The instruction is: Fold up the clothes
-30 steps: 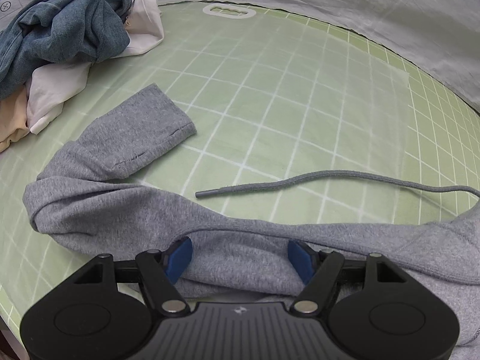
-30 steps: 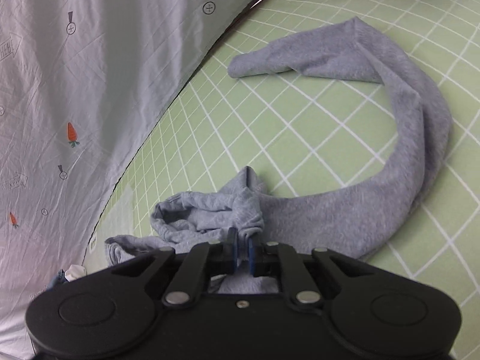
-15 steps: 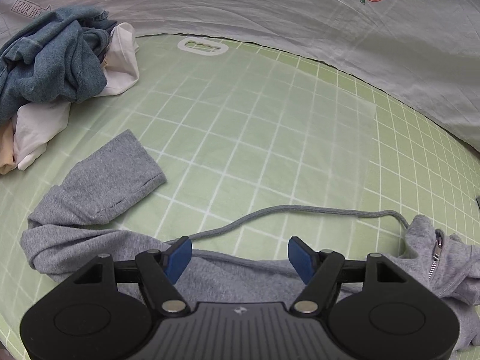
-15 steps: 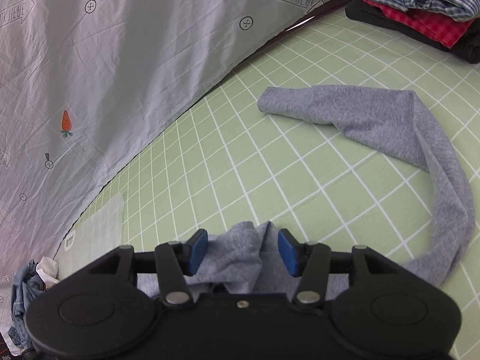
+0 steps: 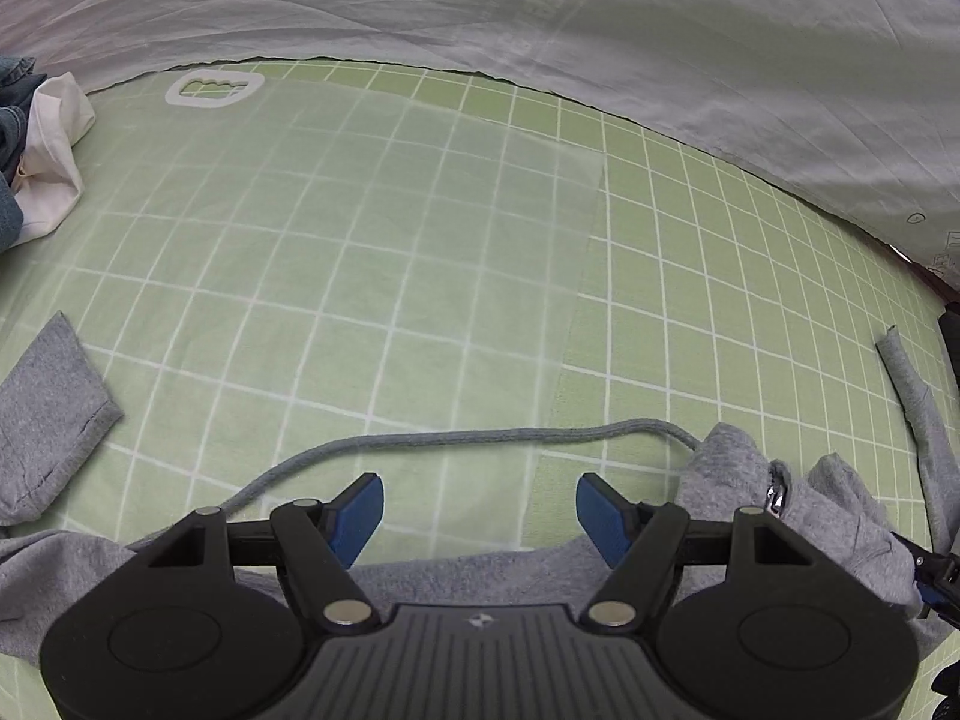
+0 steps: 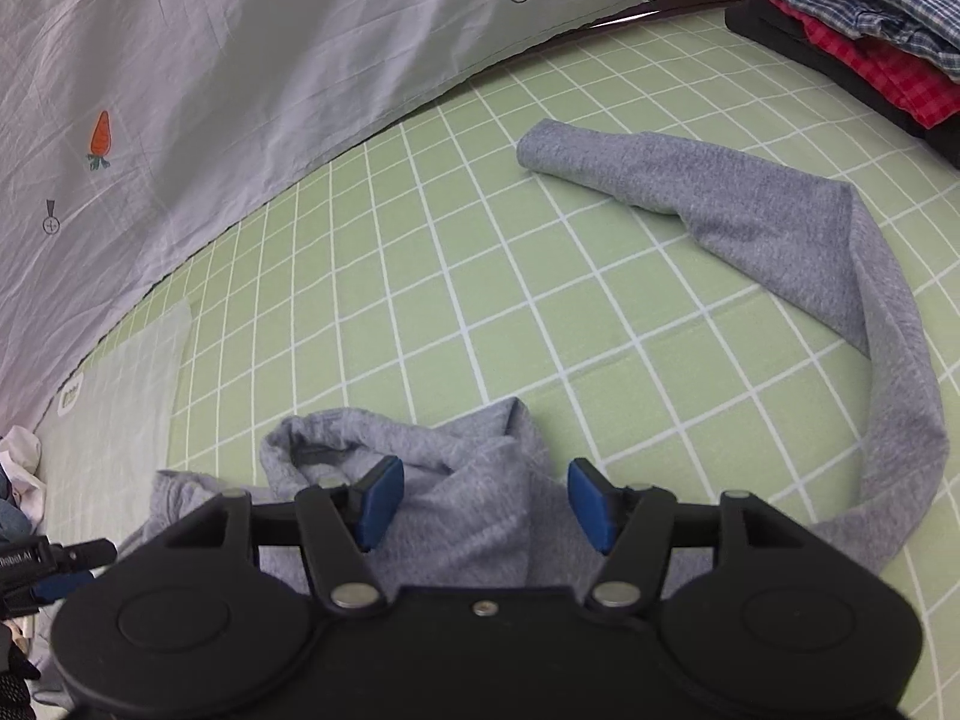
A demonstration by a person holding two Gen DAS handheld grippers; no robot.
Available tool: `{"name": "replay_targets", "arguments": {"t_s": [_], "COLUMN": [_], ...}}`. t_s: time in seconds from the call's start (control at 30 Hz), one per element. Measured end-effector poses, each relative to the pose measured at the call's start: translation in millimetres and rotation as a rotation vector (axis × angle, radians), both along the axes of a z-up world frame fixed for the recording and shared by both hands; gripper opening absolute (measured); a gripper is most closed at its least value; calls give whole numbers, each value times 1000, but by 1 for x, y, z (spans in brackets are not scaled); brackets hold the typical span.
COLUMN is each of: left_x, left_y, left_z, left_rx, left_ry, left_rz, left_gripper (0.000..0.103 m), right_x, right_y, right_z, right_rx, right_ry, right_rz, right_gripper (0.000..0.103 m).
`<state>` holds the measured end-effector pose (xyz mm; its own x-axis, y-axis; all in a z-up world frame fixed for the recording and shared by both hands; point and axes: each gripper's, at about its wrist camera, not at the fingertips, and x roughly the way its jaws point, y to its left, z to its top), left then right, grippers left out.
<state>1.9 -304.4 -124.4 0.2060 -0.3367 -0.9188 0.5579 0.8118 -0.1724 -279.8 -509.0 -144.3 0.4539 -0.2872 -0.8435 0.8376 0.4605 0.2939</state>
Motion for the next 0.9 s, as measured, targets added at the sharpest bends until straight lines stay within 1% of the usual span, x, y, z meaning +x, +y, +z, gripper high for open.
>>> {"name": "replay_targets", "arguments": {"t_s": [0.03,0.13,0.2,0.33,0.47,0.67,0.73,0.8,0.83,0.87,0.9], "left_x": [-1,-1,3,9,16,13,12,12,13,13,14], "left_y": [-4,-9,-8,-9,-23,-60,-67,-72,-73,-74,-74], "left_z": [-2,-10,-15,-16,-26,-44,-50,-54,-55,-55,-56], "left_rx": [-1,-51,-120,-259,-354,-331,-318,-300,-295,-290,-285], "left_ry": [10,90,175,269,411,513,537,541,543,545,558], "left_rz": [-9,-18,7,28,47,22,36,49,55,61,67], "left_gripper": [72,72,72,72,77,77,76,74,72,67,58], "right_x": [0,1,2,4,4,4,3,3,3,3,3], "right_y": [3,6,4,3,0,0,0,0,0,0,0], "right_z": [-2,-4,-5,-5,-7,-8,-8,-8,-8,-8,-8], "right_rx": [-7,-24,-22,-21,-2,3,5,5,5,4,6], "right_ry": [15,39,48,55,42,41,39,38,37,35,31], "right_rz": [10,28,23,18,5,7,4,3,3,2,0], "right_gripper": [62,63,65,66,66,66,66,66,66,66,66]}}
